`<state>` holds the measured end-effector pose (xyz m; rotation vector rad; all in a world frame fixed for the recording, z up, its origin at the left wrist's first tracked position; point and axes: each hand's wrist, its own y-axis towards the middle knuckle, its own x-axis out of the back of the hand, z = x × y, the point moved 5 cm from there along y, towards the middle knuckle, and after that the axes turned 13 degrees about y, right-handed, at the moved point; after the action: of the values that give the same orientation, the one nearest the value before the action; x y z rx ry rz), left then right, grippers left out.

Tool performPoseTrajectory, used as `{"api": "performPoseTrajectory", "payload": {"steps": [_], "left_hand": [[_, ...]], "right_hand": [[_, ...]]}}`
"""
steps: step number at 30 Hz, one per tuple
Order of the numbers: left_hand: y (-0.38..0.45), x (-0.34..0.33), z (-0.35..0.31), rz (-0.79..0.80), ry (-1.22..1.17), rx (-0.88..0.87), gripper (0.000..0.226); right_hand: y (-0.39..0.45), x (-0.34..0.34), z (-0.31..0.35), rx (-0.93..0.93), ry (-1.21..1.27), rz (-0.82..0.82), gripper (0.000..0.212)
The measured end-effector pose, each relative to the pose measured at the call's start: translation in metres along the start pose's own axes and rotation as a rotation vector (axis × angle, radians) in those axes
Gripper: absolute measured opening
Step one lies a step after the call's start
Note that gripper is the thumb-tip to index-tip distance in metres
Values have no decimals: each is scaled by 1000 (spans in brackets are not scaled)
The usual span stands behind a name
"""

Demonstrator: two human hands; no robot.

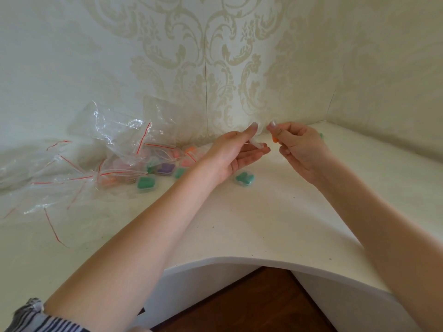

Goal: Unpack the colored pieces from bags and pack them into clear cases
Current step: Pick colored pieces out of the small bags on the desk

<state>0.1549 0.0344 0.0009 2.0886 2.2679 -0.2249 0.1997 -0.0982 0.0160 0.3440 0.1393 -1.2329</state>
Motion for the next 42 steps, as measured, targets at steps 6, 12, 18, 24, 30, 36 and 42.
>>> {"api": "performPoseTrajectory", "payload": {"steps": [6, 12, 18, 24, 30, 36, 42], "left_hand": [[-2, -8, 2, 33, 30, -32, 24], [-2, -10, 2, 69, -32, -47, 19], [-3, -12, 2, 99, -42, -52, 24], [-6, -17, 1, 136, -48, -49, 16], [-5, -12, 0, 18, -136, 8, 18], [-2, -5, 2, -85, -162, 46, 19], [1, -5, 3, -98, -75, 12, 19]], "right_hand": [[-8, -5, 6, 121, -158, -6, 13], [-13, -4, 13, 252, -262, -130, 13], [-17, -5, 14, 297, -281, -170, 18], [-15, -4, 12, 284, -276, -197, 22], [-11, -2, 11, 143, -64, -246, 35], [-3, -7, 6, -33, 349, -127, 34], [-5, -6, 7, 239, 3, -73, 18]]}}
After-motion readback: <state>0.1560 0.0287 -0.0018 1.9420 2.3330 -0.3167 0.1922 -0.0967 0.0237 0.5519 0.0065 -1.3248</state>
